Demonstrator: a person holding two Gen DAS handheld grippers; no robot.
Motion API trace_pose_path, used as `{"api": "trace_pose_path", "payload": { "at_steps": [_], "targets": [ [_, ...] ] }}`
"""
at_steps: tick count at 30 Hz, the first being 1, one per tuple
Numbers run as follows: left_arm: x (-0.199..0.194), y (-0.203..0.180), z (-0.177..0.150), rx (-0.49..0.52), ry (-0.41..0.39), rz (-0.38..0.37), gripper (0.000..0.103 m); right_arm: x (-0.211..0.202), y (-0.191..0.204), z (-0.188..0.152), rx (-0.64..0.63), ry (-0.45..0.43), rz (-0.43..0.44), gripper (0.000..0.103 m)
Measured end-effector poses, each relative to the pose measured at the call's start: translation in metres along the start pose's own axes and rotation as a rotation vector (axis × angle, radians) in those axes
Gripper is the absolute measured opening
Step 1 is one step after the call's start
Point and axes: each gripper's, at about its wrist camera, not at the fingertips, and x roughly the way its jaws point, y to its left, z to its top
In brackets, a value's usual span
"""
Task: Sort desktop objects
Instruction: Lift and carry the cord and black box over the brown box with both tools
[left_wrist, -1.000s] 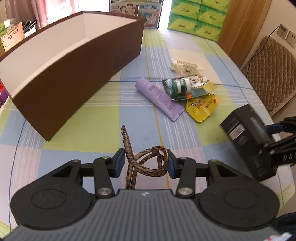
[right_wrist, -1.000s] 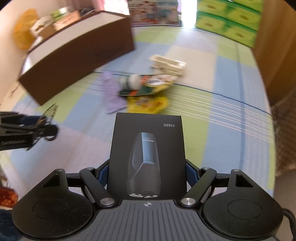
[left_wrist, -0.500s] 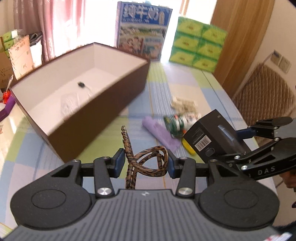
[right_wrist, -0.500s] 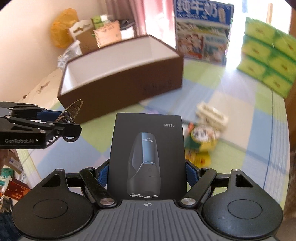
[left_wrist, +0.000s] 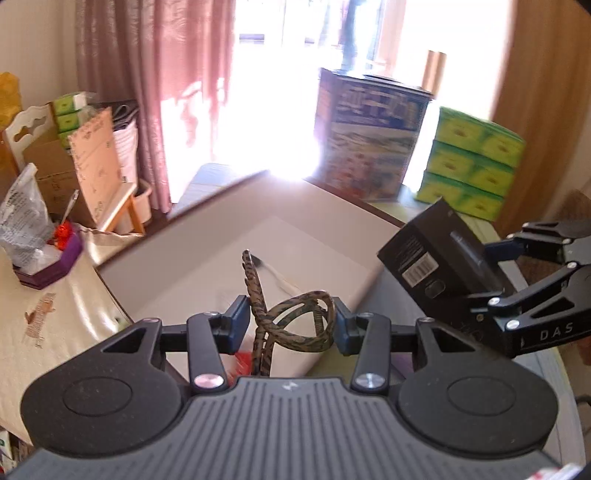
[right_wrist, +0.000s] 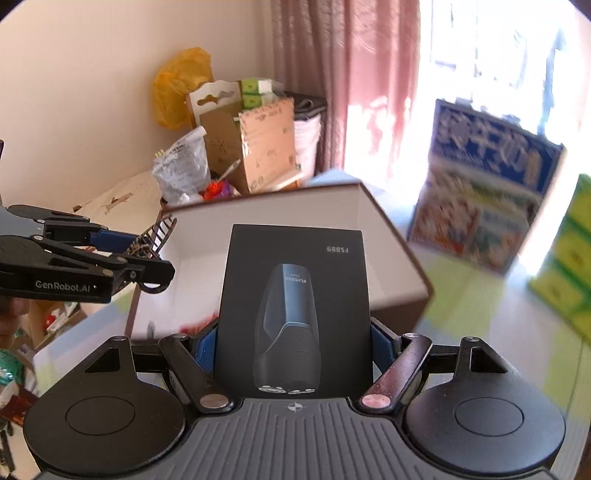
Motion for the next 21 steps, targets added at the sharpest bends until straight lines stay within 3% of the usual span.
{"api": "trace_pose_path", "payload": {
  "at_steps": [9, 14, 21],
  "targets": [
    [0.057, 0.068, 0.037, -0.115, 0.076, 0.073, 0.041, 0.088, -0.024, 0.067, -0.09, 0.06, -0.068, 0.076],
    [0.093, 0.091, 0.033, -0.154, 0.147, 0.149, 0.041, 0.136, -0.038, 0.074, -0.135, 0.116, -0.09, 0.076],
    [0.14, 0.102, 0.024, -0.188, 0.247, 0.184, 0.041, 0.187, -0.052, 0.065, -0.177, 0.196, -0.084, 0.076]
  ]
}}
